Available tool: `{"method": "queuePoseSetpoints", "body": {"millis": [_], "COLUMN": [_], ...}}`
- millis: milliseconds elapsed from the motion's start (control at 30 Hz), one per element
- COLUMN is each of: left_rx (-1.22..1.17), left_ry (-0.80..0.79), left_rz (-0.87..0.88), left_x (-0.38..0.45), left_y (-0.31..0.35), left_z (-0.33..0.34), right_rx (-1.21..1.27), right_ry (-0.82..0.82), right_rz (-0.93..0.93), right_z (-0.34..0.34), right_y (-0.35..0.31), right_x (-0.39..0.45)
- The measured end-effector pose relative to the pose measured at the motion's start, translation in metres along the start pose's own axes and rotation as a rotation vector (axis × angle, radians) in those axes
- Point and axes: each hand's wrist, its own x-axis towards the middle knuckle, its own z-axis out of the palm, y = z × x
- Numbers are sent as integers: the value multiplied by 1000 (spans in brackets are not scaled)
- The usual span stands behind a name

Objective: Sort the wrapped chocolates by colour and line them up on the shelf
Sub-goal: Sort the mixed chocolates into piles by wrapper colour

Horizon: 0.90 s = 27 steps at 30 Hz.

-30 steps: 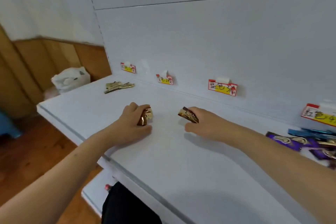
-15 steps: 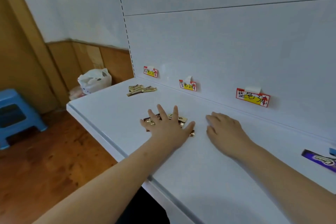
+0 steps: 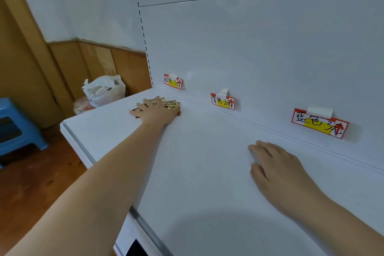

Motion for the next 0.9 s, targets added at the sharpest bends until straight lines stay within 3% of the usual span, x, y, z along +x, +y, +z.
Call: {"method": "queuePoseSetpoints", "body": {"millis": [300, 400, 467, 533, 667, 833, 900], "left_rx": [-14, 7, -67, -152, -379, -558, -643], "left_ry": [87, 279, 452, 523, 395, 156, 42], "left_rz": [104, 171, 305, 429, 647, 770, 925], "left_x": [49, 43, 32, 14, -55, -186, -245], "left_y": [3, 3, 5, 8, 26, 55, 70], "left_z": [9, 11, 8, 3, 0, -5, -8], "right_rx": [29, 25, 20, 21, 47, 429, 499], "right_ry": [4, -2, -4, 3, -9, -163, -150], "right_rz": [8, 4, 1, -4, -7, 91, 172], "right_z": [0, 0, -1, -2, -4, -39, -78], "right_y": [0, 0, -1, -2, 1, 6, 24], "right_x": [3, 3, 3, 4, 1, 9, -9]}}
